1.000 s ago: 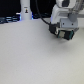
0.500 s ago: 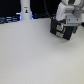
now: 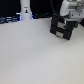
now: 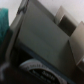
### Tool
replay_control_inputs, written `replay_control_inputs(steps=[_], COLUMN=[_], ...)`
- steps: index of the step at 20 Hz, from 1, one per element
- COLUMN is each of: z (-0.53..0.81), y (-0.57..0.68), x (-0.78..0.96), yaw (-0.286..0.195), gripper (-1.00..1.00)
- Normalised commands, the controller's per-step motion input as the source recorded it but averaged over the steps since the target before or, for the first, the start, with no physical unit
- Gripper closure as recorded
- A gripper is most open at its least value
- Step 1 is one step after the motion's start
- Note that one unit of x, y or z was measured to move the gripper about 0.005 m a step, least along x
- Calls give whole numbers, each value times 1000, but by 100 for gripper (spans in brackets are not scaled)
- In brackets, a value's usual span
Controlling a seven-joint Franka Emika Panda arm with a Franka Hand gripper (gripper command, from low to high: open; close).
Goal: Open the kcup holder, insert the kcup into the holder, and close the kcup holder
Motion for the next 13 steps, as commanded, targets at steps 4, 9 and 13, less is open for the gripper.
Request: replay_control_inputs(steps=[4,9,13], z=[447,787,25], y=[460,239,11], x=[-270,109,21], yaw=[1,-9,-8], gripper=[-100,-100,-100])
